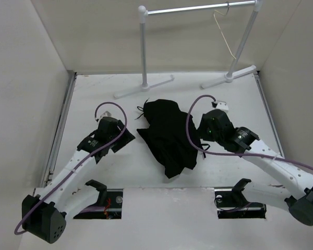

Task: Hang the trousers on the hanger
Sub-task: Flatten out the trousers at the center of the board.

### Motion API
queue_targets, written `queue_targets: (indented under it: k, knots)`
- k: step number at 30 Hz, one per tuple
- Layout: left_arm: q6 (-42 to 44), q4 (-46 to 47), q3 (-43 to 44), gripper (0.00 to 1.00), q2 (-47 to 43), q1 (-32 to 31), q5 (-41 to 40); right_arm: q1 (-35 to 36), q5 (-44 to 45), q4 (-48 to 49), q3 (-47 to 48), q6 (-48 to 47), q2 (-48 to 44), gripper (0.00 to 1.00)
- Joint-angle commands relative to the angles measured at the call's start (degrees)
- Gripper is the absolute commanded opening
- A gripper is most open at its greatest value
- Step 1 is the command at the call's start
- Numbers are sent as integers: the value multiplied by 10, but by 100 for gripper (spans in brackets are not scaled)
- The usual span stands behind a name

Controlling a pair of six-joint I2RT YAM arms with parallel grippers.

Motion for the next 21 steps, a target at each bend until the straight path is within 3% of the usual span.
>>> queue_targets:
  k: [1, 4, 6, 7, 8, 9, 10, 12, 14, 15, 17, 18, 20, 21]
  knots:
    - [-18, 24, 25, 55, -7, -35, 0, 16, 10, 54, 48, -37, 21, 44]
    - [-40, 48, 9, 54, -24, -100, -22, 17, -16, 82, 78, -68, 64, 64]
    - [-61, 65, 0, 52, -29, -154, -42, 17, -33, 99, 100, -82, 95, 65]
    - [-68, 73, -1, 50, -24, -179, -50, 17, -48, 110, 114, -90, 114, 49]
    - [-73, 79, -1, 45, -16, -203, -56, 11, -67, 118, 129, -97, 135, 24]
    - [-79, 88, 0, 26, -6, -229, -61, 4, -88, 124, 150, -104, 161, 9]
    - [-82, 96, 3, 9, 5, -252, -62, -8, -108, 129, 173, -108, 187, 4]
    - [-85, 105, 10, 7, 22, -290, -71, -27, -134, 141, 223, -119, 250, 5]
    - [-105, 111, 4, 16, 23, -318, -95, -33, -148, 150, 275, -133, 310, 13]
    - [-115, 118, -3, 27, 21, -328, -101, -33, -152, 154, 304, -145, 343, 23]
    - [-128, 137, -19, 55, 16, -336, -92, -33, -151, 160, 357, -169, 404, 54]
    - [-130, 142, -25, 61, 15, -337, -84, -33, -151, 164, 381, -179, 434, 67]
    - [-138, 185, -46, 74, 44, -334, -46, -45, -153, 157, 462, -191, 537, 81]
    - [-138, 185, -47, 74, 44, -334, -46, -45, -153, 157, 463, -191, 538, 81]
